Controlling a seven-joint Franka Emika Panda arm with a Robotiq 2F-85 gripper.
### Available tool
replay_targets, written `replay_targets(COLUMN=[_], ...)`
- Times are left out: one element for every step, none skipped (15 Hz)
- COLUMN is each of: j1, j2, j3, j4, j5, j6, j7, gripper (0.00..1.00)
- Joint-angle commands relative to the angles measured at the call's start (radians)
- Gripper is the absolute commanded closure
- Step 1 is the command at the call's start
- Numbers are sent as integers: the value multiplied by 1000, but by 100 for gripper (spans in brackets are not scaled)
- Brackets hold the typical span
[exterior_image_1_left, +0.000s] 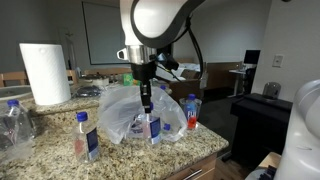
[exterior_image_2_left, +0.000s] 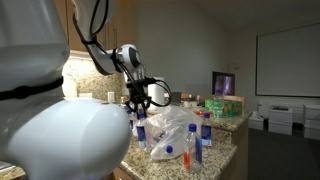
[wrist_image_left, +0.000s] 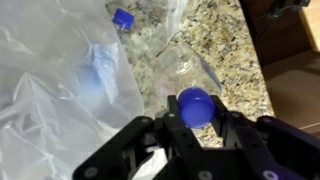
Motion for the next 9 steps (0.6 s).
replay_targets(j1=[-15,-21,-28,-32,-38,-45,-50,-54,-59], j2=[-27,-27,-30,-29,-28,-25,-15,-12,-7], j3=[30,34,38,41,46,54,61,67,75], j4=[-21,-15,-14,-14,-24,-34,-43,-53,-75], j5=[-139,-173,-213,-243,-279,-318,-346,-374,-407], j6=[95,115,140,158,182,199,208,214,229], j7=[96,126,160,188,219,258,284,313,344], gripper=[89,89,89,89,89,89,89,89,89])
